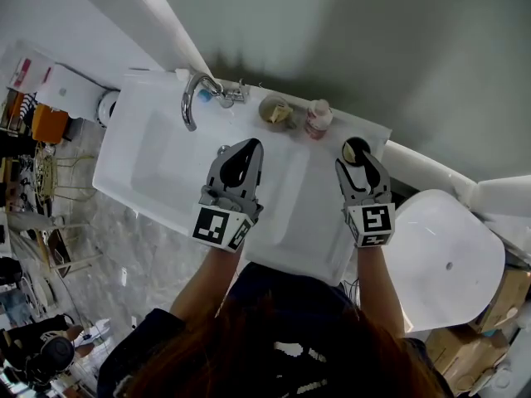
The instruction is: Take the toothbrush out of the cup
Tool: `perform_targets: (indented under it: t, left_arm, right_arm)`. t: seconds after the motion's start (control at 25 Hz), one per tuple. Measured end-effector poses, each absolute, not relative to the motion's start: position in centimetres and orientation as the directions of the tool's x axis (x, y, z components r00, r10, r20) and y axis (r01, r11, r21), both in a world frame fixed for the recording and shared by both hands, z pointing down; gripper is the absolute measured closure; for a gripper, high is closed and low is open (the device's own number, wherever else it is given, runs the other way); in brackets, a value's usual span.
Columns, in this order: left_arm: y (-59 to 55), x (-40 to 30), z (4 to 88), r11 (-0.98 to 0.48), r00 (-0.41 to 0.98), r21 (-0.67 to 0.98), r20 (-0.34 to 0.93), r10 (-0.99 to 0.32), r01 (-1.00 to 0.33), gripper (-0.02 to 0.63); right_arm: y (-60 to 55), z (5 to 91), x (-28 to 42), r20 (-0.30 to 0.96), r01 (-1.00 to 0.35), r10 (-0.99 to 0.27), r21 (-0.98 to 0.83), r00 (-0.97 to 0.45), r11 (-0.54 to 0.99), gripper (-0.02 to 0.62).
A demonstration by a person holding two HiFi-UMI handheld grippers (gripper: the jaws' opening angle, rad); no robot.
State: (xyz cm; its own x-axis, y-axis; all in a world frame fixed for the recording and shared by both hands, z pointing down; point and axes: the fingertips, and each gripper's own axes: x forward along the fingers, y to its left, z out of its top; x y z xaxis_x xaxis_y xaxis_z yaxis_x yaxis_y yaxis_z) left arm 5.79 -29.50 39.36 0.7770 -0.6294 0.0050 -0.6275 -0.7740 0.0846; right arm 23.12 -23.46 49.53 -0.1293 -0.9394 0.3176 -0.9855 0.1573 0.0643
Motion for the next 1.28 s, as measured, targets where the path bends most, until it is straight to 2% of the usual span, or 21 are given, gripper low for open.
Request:
perform_targets:
  t: [0.16,0.32,0.48,0.72,1.28]
  left_arm:
    - [-29.6,5.4,39.8,-0.773,0.777,0.088,0.014,-0.63,-0.628,0.58]
    - [-29.8,5.2,40.2,-0.769,0.774,0.091,0.019,-0.633,-0.632,0.58]
    - [-29.7,5.2,40.1,-0.77,0.774,0.089,0.016,-0.633,-0.632,0.58]
    - [-29.0,5.2,39.5,-0.768,0.771,0.085,0.0,-0.637,-0.635,0.58]
    - [-26.5,6.6,36.9,-0.78,0.779,0.066,-0.051,-0.625,-0.622,0.58]
  right_arm:
    - [-24.1,50.9,23.5,0.336,-0.989,-0.936,0.067,-0.103,0.133,0.399]
    - [-24.6,50.9,23.8,0.332,-0.99,-0.939,0.079,-0.087,0.119,0.479]
    - [-24.4,50.3,24.1,0.315,-0.991,-0.946,0.079,-0.077,0.107,0.503]
    - [-23.7,47.7,24.5,0.257,-0.992,-0.963,0.07,-0.083,0.104,0.52]
    - [-19.8,36.3,26.4,0.039,-0.993,-0.993,0.043,-0.111,0.113,0.529]
